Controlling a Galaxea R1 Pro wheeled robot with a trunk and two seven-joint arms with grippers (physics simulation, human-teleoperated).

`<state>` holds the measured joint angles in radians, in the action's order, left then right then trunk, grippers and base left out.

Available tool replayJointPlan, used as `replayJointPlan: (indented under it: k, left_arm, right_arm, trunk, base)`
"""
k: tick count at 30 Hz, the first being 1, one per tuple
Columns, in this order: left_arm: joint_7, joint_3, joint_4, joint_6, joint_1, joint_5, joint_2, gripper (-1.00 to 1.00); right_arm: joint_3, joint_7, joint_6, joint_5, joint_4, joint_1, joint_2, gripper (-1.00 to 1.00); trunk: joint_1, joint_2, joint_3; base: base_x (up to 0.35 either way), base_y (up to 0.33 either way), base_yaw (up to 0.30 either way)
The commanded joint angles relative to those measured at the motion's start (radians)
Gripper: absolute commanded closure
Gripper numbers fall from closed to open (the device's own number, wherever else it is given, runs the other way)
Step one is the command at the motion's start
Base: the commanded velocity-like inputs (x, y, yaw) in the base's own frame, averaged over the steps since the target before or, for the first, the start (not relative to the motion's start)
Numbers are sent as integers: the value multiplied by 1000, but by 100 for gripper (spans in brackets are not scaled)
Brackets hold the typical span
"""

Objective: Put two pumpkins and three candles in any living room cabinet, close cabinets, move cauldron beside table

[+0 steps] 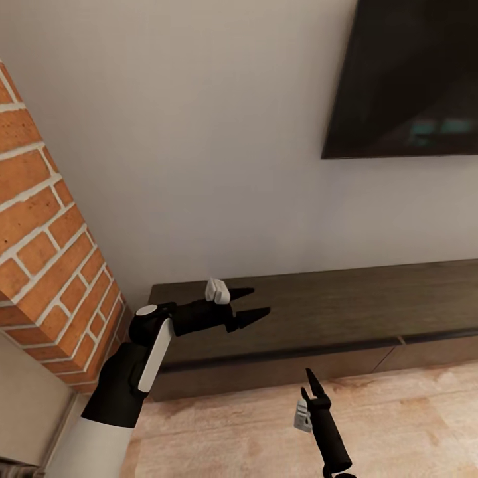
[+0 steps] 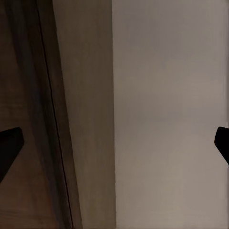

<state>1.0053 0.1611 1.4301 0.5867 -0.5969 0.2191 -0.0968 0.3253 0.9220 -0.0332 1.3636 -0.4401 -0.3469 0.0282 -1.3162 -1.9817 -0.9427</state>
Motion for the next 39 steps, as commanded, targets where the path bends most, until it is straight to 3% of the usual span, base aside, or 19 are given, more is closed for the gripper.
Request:
replayJointPlan:
  k: [1,5,12,21,28,34,39]
  left_arm:
    - [0,0,0,0,0,1,0,-100]
    - [1,-3,1,-1,0,1,1,-100]
    - [6,-6,5,-2,0,1,8,-100]
    - [6,-44,6,-4,0,1,11,-100]
    - [7,-43,2,-61,0,2,10,-100]
    - [9,-36,1,-65,0,2,11,-100]
    - [59,-35,-1,-63,0,1,11,-100]
  right_arm:
    - [0,0,4,0,0,-2,0,-100]
    - [-1,0,33,-3,0,-7,1,-100]
    - [-3,1,39,-4,-1,-7,1,-100]
    - [-5,1,39,-4,-9,-11,1,-100]
    - [-5,-3,39,-3,18,-74,-3,-100]
    - [-5,-14,39,0,22,-95,-5,-100]
    - [-4,-40,44,2,24,-109,-6,-100]
  trunk:
    - [-4,-7,-3]
    - [-19,-35,-16]
    - [-19,-35,-16]
    - [-19,-35,-16]
    - [-19,-35,-16]
    - [-19,-35,-16]
    - [-19,-35,-16]
  base:
    - [0,0,0]
    - [0,0,0]
    - [0,0,0]
    - [0,0,0]
    - [0,0,0]
    - [0,0,0]
    - [0,0,0]
